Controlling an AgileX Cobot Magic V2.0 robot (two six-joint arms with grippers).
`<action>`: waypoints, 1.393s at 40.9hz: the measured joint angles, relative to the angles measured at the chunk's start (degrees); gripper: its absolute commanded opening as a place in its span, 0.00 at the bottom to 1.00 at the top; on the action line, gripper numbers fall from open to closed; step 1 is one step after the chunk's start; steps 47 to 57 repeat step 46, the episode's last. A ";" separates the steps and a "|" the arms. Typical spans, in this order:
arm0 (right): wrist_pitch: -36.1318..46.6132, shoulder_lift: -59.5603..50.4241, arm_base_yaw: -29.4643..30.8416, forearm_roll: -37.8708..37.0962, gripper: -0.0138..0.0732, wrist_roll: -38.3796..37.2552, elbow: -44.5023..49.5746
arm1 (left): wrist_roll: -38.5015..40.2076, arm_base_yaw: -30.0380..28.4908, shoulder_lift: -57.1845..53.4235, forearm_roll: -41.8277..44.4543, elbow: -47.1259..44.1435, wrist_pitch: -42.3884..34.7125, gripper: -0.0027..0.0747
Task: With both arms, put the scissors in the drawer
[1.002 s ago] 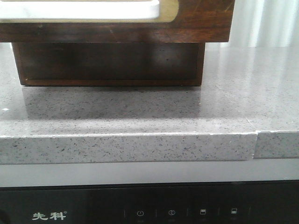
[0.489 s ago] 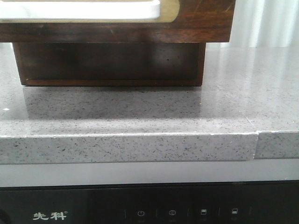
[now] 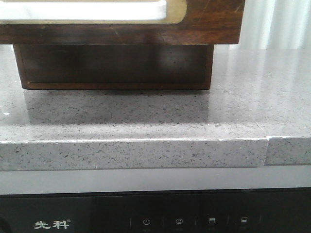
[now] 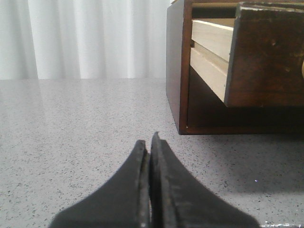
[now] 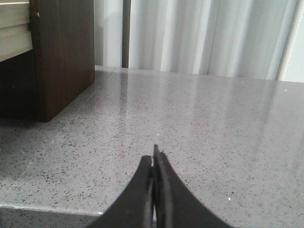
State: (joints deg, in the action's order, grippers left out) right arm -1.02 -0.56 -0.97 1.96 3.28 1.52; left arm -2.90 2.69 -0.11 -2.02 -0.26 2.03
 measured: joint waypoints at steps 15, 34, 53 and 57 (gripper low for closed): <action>-0.33 0.00 0.00 -1.96 0.09 -4.24 0.00 | 0.00 0.00 0.00 0.00 0.00 0.00 0.01; -0.69 0.00 0.00 -2.40 0.09 -4.80 0.00 | 0.00 0.00 0.00 0.00 0.00 0.00 0.01; -0.69 0.00 0.00 -2.40 0.09 -4.80 0.00 | 0.00 0.00 0.00 0.00 0.00 0.00 0.01; -0.69 0.00 0.00 -2.40 0.09 -4.80 0.00 | 0.00 0.00 0.00 0.00 0.00 0.00 0.01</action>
